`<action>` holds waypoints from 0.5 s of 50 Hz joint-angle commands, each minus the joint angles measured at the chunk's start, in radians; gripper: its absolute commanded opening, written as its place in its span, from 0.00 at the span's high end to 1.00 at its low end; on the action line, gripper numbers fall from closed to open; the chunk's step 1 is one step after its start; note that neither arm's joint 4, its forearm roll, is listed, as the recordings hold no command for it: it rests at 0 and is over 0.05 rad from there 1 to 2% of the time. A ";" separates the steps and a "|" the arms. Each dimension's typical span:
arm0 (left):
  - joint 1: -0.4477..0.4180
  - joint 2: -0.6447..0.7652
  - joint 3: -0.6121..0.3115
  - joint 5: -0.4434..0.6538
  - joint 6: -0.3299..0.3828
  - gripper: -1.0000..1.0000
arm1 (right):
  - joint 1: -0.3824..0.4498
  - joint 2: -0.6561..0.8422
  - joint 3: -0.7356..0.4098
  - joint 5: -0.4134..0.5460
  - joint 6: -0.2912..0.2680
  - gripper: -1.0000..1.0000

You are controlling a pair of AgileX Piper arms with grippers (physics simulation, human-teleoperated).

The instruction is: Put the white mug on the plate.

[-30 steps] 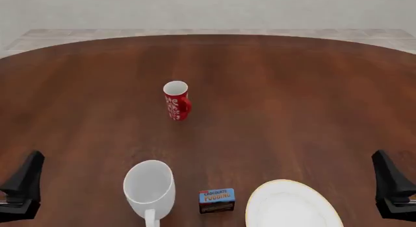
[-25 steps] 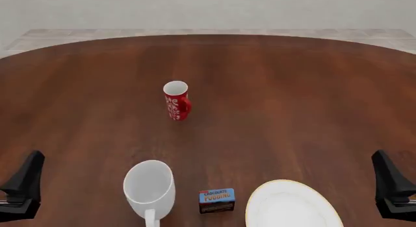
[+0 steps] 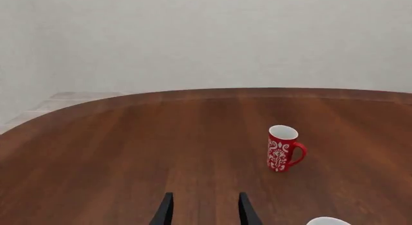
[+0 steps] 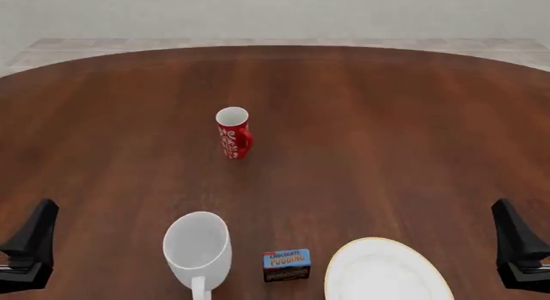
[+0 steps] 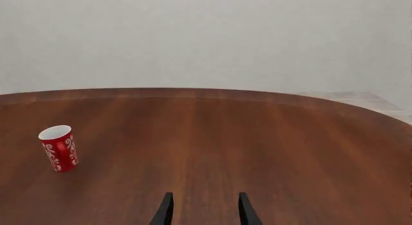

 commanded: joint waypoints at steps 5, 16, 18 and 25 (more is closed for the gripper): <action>0.000 -0.001 0.001 0.000 0.000 0.00 | 0.001 0.000 0.000 0.000 0.000 0.00; -0.001 -0.002 0.001 -0.003 0.007 0.00 | 0.023 0.015 -0.002 0.003 -0.013 0.00; 0.000 -0.001 0.001 0.000 0.001 0.00 | 0.025 0.015 -0.036 0.029 -0.009 0.00; 0.000 -0.001 0.002 0.000 0.001 0.00 | 0.097 0.139 -0.240 0.195 -0.021 0.00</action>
